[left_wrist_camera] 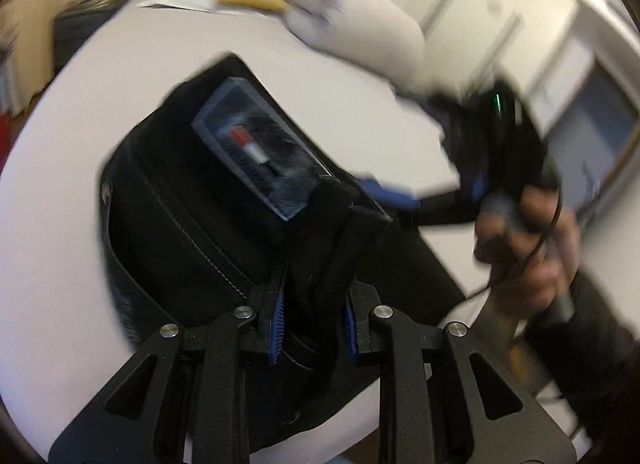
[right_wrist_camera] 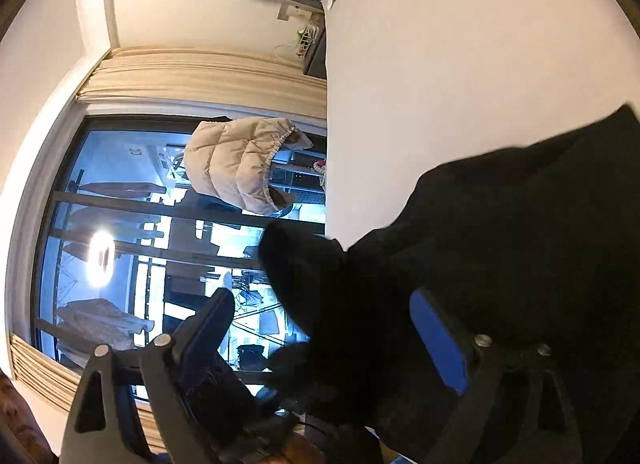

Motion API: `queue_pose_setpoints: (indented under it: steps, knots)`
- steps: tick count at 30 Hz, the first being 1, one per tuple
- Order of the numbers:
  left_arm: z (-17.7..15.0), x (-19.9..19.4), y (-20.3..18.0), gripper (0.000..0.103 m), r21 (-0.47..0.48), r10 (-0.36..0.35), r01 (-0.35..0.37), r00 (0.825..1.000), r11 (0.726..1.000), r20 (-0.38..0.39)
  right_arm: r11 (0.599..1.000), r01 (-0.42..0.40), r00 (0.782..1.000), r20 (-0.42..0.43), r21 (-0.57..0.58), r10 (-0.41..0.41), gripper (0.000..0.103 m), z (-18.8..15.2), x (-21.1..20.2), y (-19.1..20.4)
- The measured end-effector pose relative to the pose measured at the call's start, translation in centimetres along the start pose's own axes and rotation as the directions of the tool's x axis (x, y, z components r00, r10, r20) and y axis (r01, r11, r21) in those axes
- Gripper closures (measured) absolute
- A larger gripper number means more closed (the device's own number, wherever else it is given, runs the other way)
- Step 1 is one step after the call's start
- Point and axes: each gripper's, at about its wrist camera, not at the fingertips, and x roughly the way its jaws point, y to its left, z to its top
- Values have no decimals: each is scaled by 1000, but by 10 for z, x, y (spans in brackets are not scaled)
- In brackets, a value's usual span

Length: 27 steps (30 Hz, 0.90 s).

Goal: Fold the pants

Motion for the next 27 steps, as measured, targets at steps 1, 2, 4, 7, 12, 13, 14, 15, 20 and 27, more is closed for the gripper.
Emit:
queue_pose_setpoints:
  steps: [1,2,4,7,12,13,14,15,20,27]
  knots:
    - [-1,8,-7,82,25,3,-3,1000,1000,-14,1000,8,1000,-7,-7,-8,10,1,-2,-2]
    - [-3,18,-16,82,54,7,-5,999,999,-36,1000,14,1000,-17,-10,-14,10,-1,-3,-4]
    - [-2,38,-26,82,88,1,5,998,996,-70,999,45,998,-40,-10,-45,10,-2,-1,-11]
    - [0,54,-41,82,138,15,-1,995,990,-96,993,118,992,-56,16,-117,10,-6,1,-27]
    - [0,61,-53,82,147,20,-5,995,989,-102,982,164,984,-90,94,-156,22,-10,9,-53]
    - [1,63,-56,82,150,20,-5,995,989,-100,982,166,983,-96,88,-157,22,-11,10,-53]
    - [-6,59,-58,82,151,20,-5,995,988,-99,982,171,981,-105,83,-162,22,-12,10,-53]
    - [-15,53,-57,82,151,19,-4,995,988,-98,981,177,980,-111,83,-168,22,-12,10,-52]
    - [-28,44,-53,82,154,20,-4,995,988,-101,978,183,979,-111,98,-172,22,-12,8,-51]
    - [-20,42,-39,82,126,12,4,992,992,-125,966,258,958,-134,32,-252,81,-6,25,-49]
